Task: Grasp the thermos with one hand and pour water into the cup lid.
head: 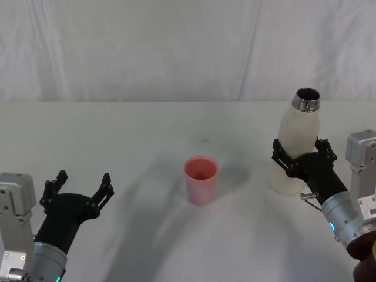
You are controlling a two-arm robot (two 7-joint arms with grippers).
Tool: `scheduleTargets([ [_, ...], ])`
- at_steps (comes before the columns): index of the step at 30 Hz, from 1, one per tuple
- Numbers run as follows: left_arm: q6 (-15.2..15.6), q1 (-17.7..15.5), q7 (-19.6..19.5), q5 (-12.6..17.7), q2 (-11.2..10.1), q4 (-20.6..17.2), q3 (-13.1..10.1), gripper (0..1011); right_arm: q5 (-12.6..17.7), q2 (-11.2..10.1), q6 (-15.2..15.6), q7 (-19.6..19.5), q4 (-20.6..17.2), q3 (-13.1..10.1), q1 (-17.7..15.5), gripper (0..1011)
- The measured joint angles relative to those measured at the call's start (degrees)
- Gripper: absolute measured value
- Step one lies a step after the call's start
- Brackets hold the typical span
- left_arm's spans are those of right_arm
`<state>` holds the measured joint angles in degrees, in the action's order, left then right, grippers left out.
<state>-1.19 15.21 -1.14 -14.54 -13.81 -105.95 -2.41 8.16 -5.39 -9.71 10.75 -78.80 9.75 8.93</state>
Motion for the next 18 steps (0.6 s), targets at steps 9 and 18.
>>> scheduleTargets([
  [9, 0.00, 0.00, 0.00, 0.00, 0.00, 0.00, 0.00, 1001, 0.11, 0.06, -0.13, 0.06, 0.22, -0.09, 0.09, 950],
  [18, 0.00, 0.00, 0.00, 0.00, 0.00, 0.00, 0.00, 1001, 0.16, 0.05, -0.13, 0.13, 0.31, -0.09, 0.16, 950],
])
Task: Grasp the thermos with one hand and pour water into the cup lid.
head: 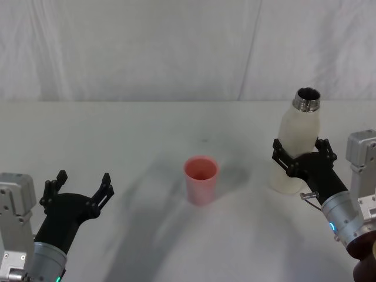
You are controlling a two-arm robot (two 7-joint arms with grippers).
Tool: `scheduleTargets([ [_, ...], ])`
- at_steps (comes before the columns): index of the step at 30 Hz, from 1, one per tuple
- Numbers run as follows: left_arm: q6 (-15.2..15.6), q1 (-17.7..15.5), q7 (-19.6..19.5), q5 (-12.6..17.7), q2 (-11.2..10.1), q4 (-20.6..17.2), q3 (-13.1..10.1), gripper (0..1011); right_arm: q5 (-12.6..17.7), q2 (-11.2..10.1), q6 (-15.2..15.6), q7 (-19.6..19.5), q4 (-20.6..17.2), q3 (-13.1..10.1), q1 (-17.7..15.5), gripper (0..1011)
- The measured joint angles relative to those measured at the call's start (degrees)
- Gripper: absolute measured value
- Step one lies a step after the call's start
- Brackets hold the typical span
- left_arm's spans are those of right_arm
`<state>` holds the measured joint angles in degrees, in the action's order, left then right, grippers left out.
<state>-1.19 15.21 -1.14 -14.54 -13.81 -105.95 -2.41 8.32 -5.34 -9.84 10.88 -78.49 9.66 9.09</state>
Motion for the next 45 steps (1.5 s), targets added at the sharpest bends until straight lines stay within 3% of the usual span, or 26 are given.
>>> scheduleTargets([
  [12, 0.00, 0.00, 0.00, 0.00, 0.00, 0.00, 0.00, 1001, 0.00, -0.01, 0.00, 0.00, -0.02, 0.02, -0.03, 952],
  [15, 0.00, 0.00, 0.00, 0.00, 0.00, 0.00, 0.00, 1001, -0.01, 0.00, -0.02, 0.00, -0.05, 0.02, -0.04, 1001],
  [45, 0.00, 0.00, 0.00, 0.00, 0.00, 0.00, 0.00, 1001, 0.53, -0.11, 0.09, 0.02, -1.16, -0.33, -0.91, 1001],
])
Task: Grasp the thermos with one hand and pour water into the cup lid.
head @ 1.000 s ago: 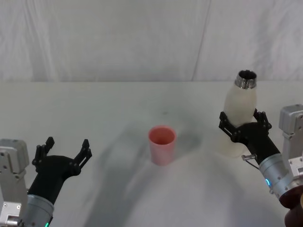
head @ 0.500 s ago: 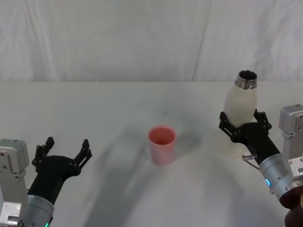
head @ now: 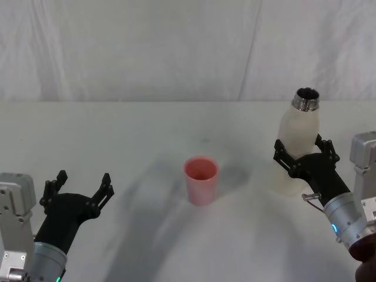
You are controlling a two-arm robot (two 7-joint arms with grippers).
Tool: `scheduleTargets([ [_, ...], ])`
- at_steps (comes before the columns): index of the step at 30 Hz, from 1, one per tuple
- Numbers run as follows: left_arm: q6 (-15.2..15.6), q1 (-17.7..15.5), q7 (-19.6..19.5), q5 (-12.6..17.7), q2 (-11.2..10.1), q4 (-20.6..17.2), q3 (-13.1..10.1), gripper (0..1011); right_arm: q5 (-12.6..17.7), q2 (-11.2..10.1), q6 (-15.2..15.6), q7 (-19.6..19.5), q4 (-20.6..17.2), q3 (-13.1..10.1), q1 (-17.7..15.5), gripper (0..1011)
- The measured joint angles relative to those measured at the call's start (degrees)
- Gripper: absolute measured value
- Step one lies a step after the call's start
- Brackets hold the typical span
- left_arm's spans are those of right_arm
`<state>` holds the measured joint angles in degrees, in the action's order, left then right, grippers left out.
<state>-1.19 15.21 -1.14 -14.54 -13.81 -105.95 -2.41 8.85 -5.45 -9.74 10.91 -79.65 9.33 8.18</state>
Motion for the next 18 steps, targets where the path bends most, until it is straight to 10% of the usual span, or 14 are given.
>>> scheduleTargets([
  [18, 0.00, 0.00, 0.00, 0.00, 0.00, 0.00, 0.00, 1001, 0.35, -0.48, 0.63, 0.51, -1.22, 0.40, -0.98, 1001],
])
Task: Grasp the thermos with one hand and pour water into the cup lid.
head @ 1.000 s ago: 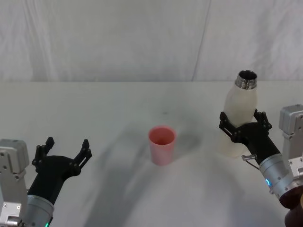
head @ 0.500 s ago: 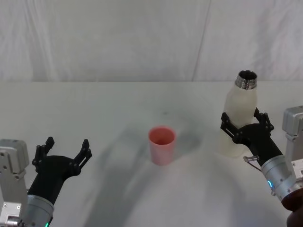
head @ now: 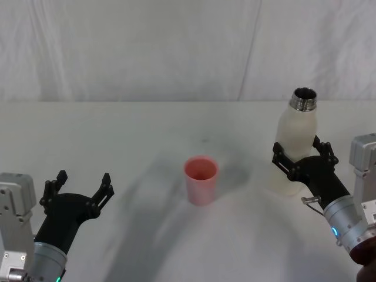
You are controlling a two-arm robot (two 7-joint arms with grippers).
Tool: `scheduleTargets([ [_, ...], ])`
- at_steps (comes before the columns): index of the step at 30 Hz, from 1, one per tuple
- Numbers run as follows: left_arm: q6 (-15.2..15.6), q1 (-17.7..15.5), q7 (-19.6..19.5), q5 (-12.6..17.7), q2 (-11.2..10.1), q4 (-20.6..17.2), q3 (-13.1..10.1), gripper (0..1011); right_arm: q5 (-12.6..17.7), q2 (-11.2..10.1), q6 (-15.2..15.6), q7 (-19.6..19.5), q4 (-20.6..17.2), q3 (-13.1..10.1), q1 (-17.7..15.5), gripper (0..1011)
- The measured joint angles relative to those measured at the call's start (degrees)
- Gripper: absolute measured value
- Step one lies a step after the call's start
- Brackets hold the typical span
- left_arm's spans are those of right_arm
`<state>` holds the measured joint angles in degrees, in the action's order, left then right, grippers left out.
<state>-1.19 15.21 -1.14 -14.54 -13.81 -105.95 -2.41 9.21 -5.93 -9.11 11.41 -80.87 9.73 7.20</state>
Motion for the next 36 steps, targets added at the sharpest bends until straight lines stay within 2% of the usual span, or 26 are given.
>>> scheduleTargets([
  [22, 0.00, 0.00, 0.00, 0.00, 0.00, 0.00, 0.00, 1001, -0.95, -0.52, 1.14, -1.13, -3.33, 0.08, -2.47, 1001],
  [36, 0.00, 0.00, 0.00, 0.00, 0.00, 0.00, 0.00, 1001, -1.66, -1.06, 1.74, -1.73, -6.80, -0.34, -5.30, 1001],
])
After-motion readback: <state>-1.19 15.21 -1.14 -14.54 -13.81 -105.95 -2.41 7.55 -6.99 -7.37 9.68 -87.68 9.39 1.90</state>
